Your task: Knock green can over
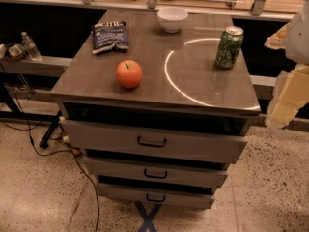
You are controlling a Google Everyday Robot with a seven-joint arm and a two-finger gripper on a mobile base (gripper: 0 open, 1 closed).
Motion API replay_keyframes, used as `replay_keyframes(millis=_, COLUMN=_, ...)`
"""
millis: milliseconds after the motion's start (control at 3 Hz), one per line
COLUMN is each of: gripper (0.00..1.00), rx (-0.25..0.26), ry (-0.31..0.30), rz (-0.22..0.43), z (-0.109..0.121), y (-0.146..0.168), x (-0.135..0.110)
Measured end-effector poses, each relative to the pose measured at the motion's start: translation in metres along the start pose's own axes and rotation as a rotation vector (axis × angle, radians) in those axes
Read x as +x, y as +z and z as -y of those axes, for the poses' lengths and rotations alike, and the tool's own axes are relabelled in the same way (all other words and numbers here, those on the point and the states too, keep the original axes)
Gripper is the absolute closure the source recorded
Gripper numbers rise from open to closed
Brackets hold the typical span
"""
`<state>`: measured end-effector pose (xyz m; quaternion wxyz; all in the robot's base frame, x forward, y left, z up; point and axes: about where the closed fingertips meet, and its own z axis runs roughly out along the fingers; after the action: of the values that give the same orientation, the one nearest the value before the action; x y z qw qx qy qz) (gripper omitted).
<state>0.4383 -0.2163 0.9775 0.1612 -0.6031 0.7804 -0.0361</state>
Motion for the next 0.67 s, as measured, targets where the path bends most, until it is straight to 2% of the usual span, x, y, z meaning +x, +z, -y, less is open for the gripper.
replay_keyframes(millis=333, gripper=0.0, rx=0.018, ry=0.009, rz=0.009, z=0.004, y=-0.002, x=0.002)
replay_keyframes(millis=667, gripper=0.0, rx=0.063, ry=0.027, rz=0.042, z=0.033, y=0.007, x=0.016)
